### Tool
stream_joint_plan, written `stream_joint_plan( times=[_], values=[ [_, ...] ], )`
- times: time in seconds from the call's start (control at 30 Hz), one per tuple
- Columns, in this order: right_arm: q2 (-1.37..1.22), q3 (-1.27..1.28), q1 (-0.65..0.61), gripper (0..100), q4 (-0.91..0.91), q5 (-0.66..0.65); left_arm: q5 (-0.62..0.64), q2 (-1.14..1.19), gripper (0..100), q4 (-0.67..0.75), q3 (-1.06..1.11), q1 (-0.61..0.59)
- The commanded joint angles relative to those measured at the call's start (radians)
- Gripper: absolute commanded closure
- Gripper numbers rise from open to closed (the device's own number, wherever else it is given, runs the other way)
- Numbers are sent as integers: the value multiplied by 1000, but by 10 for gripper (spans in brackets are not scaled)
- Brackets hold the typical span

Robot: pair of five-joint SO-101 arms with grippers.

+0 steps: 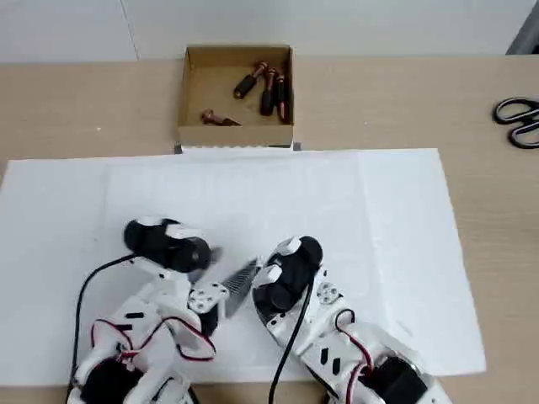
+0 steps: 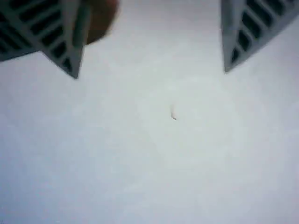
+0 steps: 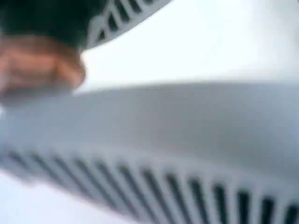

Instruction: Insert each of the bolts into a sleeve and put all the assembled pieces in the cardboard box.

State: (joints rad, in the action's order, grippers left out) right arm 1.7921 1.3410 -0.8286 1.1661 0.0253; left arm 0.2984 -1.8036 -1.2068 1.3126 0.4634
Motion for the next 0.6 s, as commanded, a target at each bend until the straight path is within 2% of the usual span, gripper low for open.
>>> stream_joint_plan(
  times=[0.0, 0.13, 0.27, 0.37, 0.57],
  values=[
    [2, -3, -4, 994, -27, -11, -9, -3, 815, -32, -62, -9],
    [2, -3, -4, 994, -27, -11, -9, -5, 837, -40, -110, -14],
    [2, -3, 41, 994, -28, -11, -11, -6, 991, -35, -151, -49],
    [2, -3, 73, 994, -28, -11, -12, -6, 994, -35, -160, -107],
    [2, -6, 77, 994, -28, -11, -127, -6, 994, -34, -91, -276]
  ],
)
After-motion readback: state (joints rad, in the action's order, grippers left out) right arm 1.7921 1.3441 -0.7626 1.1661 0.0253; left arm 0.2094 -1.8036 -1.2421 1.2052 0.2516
